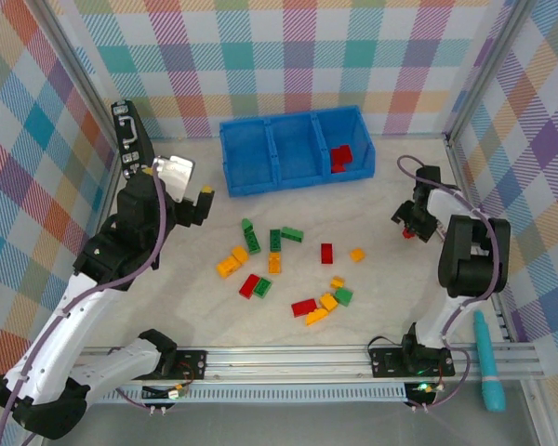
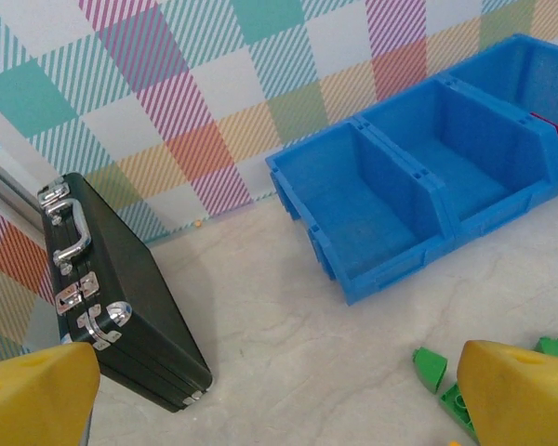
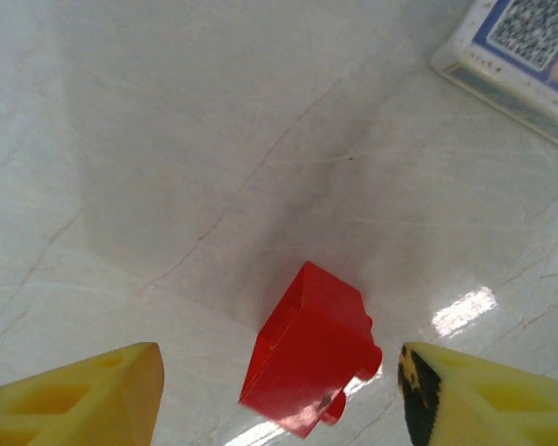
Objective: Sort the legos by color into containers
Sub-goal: Pick up the lego from the middle-right of the table.
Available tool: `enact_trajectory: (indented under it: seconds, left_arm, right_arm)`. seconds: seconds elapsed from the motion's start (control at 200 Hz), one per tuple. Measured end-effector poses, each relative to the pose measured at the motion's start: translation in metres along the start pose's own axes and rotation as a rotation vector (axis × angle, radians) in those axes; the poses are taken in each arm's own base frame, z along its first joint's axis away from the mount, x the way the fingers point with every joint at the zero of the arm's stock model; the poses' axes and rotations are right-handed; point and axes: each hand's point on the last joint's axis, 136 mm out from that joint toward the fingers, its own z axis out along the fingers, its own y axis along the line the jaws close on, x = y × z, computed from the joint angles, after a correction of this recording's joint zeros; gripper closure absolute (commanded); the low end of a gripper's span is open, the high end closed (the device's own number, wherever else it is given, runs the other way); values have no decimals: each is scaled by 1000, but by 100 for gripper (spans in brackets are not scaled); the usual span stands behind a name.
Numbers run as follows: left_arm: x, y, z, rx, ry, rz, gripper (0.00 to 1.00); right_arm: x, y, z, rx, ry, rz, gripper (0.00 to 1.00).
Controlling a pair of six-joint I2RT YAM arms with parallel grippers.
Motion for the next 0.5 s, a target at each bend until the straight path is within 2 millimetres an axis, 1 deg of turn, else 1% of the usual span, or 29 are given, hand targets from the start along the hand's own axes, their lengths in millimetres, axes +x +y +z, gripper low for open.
enact_trajectory:
  seconds: [0.1,0.2,0.355,0.5]
  left_arm:
    - [0,2,-2,-3,-4,-3,1]
    - [-1,5,-4,-12,-10,-3,0]
    - [-2,8,-8,-22,-19,-5,0]
    - [2,7,-5,-24,-7,0,0]
  right_arm:
    - [4,-3,11,23,25,0,51]
    - [6,-6,16,40,35,-2,61]
    - [1,-8,16,57,21,-10,71]
    - [-7,-4,11,52,0,-27,76]
